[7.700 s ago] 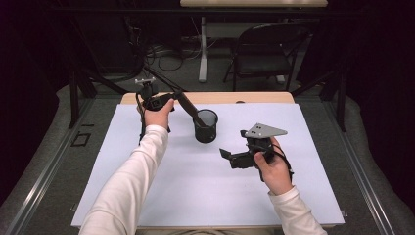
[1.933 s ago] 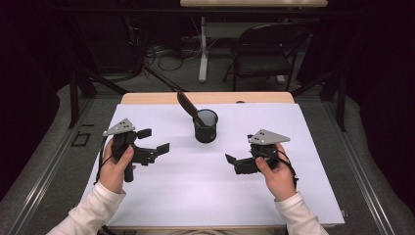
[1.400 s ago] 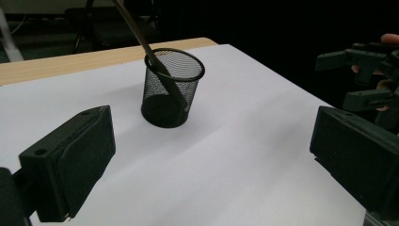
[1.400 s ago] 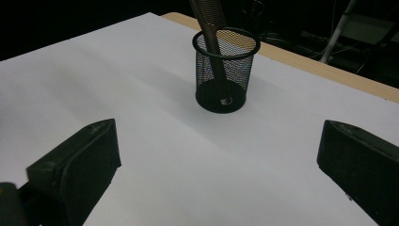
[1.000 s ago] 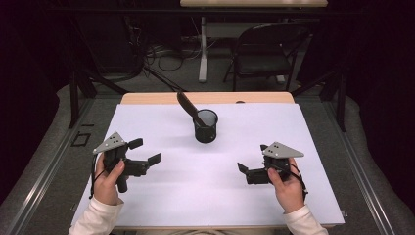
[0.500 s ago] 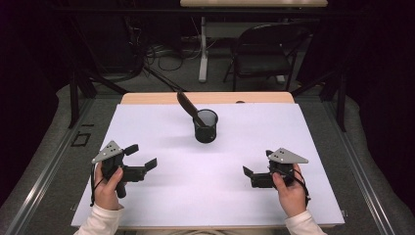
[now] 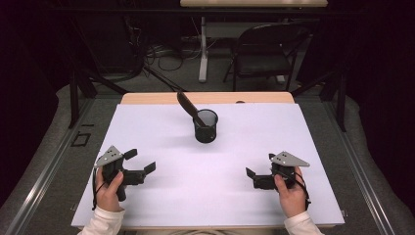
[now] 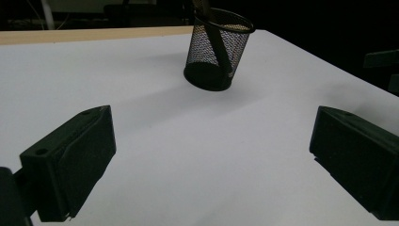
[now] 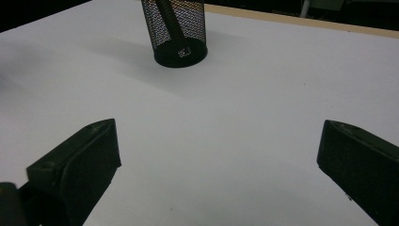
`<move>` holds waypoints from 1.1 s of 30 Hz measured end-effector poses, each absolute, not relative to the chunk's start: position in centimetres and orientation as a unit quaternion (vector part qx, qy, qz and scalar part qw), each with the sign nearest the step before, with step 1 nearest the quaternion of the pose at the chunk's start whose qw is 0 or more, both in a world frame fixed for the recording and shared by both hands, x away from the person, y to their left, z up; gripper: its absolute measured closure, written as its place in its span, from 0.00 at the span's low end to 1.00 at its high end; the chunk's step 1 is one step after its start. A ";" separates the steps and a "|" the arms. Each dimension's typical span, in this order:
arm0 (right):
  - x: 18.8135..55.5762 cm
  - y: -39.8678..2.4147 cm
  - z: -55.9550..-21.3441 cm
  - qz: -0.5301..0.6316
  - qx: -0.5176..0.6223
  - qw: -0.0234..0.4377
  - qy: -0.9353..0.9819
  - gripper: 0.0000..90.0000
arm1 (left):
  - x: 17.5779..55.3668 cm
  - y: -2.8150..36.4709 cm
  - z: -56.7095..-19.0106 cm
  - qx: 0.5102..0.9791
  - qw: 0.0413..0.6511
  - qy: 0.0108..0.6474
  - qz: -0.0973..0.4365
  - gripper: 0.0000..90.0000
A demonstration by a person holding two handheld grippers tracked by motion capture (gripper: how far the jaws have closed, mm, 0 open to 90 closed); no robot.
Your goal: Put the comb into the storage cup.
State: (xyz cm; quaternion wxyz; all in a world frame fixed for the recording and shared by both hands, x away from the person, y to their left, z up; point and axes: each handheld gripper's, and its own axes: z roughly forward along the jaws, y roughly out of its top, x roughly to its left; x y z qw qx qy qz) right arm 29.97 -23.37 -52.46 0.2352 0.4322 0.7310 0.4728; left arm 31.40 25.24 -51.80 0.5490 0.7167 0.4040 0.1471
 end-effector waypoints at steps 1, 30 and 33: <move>30.0 -23.4 -52.5 0.473 0.433 0.236 0.730 0.00 | 31.4 25.3 -51.9 0.717 0.549 0.403 0.149 0.01; 30.3 -24.0 -53.8 0.467 0.443 0.251 0.723 0.00 | 31.7 26.6 -52.8 0.698 0.552 0.426 0.161 0.02; 30.3 -23.9 -53.9 0.467 0.441 0.252 0.724 0.00 | 31.8 26.7 -52.9 0.698 0.552 0.427 0.162 0.03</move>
